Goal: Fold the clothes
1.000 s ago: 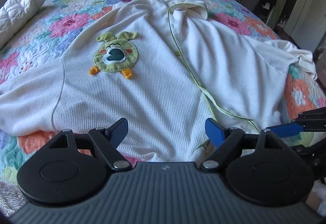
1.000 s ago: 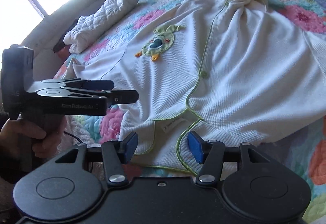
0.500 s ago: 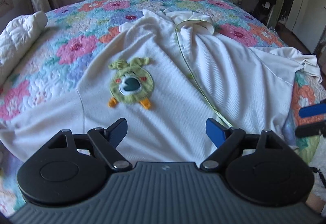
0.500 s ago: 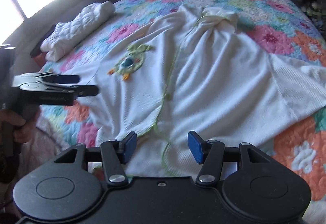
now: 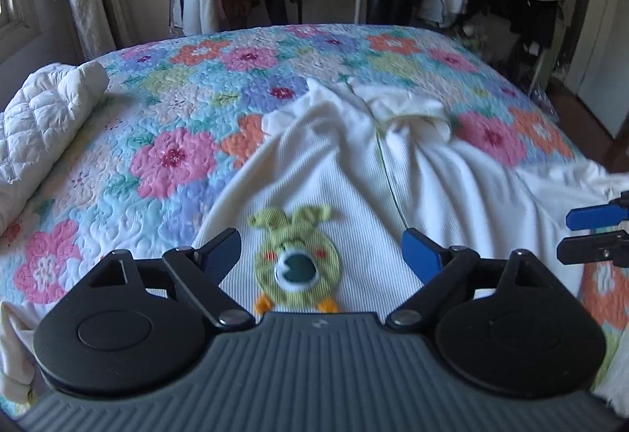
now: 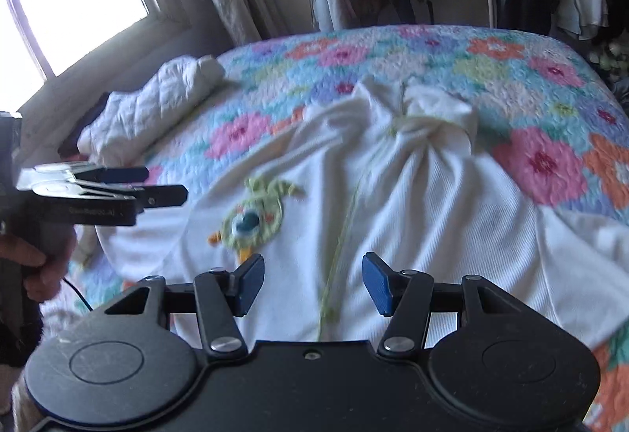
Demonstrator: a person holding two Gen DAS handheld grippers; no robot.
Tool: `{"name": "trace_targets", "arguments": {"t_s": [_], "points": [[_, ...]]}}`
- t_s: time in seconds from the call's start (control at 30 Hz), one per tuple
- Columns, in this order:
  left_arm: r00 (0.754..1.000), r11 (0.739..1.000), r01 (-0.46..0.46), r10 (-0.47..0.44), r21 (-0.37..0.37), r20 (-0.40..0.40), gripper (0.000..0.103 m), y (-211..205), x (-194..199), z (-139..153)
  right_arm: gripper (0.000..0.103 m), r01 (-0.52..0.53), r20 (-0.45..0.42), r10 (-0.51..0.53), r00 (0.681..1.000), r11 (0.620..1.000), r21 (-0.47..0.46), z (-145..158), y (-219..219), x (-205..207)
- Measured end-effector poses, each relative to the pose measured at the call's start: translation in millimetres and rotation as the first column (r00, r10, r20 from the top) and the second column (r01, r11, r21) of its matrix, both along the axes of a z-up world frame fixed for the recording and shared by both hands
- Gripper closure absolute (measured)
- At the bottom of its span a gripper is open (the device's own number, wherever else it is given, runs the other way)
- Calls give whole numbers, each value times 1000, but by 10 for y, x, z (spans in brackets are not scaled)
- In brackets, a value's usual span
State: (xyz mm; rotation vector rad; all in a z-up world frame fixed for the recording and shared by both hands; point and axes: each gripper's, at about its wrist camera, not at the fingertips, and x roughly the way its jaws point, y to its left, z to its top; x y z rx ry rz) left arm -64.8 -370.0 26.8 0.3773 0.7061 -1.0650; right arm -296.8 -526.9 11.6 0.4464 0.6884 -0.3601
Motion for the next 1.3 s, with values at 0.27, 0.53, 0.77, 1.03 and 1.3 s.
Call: {"name": "trace_targets", "arguments": {"t_s": [0.27, 0.53, 0.77, 1.03, 1.3], "points": [[1000, 996, -10, 8, 90, 23, 14, -574, 396, -383, 42, 11, 3, -11, 1000, 1000, -23, -275, -574, 453], [972, 981, -195, 193, -2, -133, 14, -1042, 1222, -841, 42, -9, 47, 6, 999, 998, 65, -385, -1058, 1038], [930, 963, -268, 254, -17, -266, 16, -1139, 1774, -1212, 40, 12, -4, -11, 1000, 997, 70, -430, -1524, 1891], [950, 996, -70, 50, -53, -308, 89, -1120, 1655, -1443, 40, -120, -28, 122, 992, 990, 74, -541, -1303, 2711], [937, 995, -78, 50, -67, -347, 89, -1015, 1778, -1489, 48, -216, -285, 171, 943, 967, -137, -869, -1229, 3609]]}}
